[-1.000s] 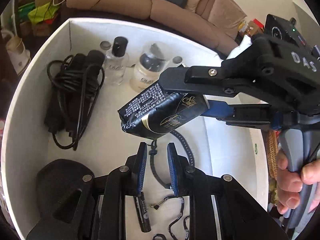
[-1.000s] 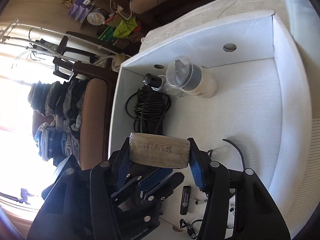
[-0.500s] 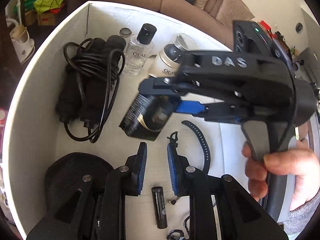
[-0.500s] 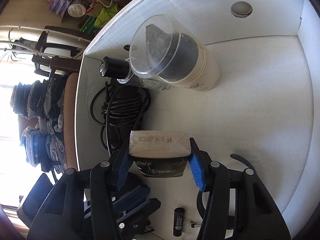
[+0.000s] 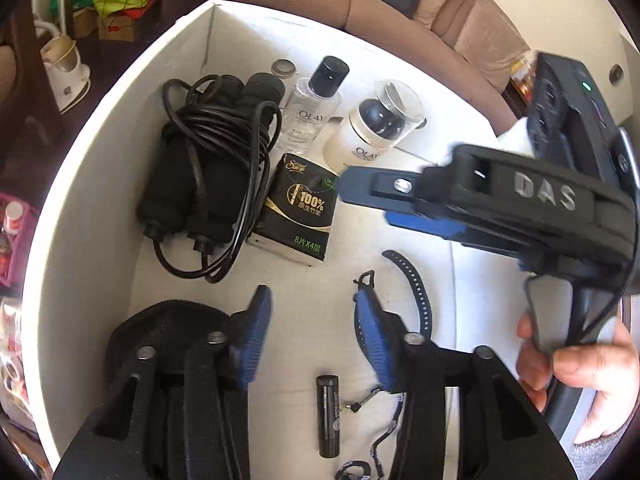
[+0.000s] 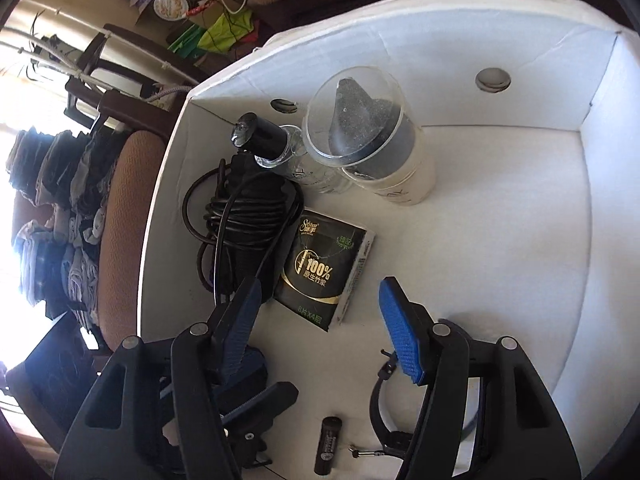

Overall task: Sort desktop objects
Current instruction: 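Move the right gripper back toward the green carabiner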

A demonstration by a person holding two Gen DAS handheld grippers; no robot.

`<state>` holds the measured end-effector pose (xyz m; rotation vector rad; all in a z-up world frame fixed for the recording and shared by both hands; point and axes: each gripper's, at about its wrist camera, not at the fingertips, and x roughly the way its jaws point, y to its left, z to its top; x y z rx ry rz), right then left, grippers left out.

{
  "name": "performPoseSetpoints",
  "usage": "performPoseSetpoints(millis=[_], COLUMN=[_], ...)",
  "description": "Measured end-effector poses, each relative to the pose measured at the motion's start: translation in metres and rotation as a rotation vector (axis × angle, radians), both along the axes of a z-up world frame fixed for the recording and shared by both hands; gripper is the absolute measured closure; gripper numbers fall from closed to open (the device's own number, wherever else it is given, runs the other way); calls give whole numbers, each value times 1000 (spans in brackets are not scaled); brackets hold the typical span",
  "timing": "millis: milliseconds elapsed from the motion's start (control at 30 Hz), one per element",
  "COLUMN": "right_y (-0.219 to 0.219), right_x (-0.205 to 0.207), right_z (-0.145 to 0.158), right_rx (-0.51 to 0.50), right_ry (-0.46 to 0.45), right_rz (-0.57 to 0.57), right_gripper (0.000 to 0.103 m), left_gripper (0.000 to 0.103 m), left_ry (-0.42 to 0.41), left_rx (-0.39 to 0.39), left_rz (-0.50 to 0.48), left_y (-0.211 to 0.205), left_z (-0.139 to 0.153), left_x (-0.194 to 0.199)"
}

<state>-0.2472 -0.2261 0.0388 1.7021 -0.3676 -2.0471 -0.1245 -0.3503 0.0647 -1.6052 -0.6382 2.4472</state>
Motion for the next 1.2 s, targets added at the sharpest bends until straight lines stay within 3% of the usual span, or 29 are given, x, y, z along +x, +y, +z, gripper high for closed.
performPoseSetpoints(millis=[33,100,200,267,367,467,733,1200], right_y=[3,8,17,24,33,49,102,251], right_x=[4,11,25,38,62,84,136,220], right_z=[7,22,42,53,67,80,123,146], right_rx=[22,69,130,150,165,135,179,286], right_ry=[19,63,122,149,184,197,291,360], right_rz=[10,30,64,79,96,84,56,-3], right_gripper=[40,22,4,0,0,0,0,0], left_gripper=[40,38,29,11,0,0,0,0], left_ry=[4,14,19,39,63,87,111,127], left_rx=[17,33,1,-16,-77,-138,-200,-201], left_rz=[18,43,49,41,34,23,10,-49], left_y=[-1,-4,3,-7,-4,6,39,153], left_z=[2,10,25,32,52,71,104,114], left_x=[3,8,12,10,28,43,89,125])
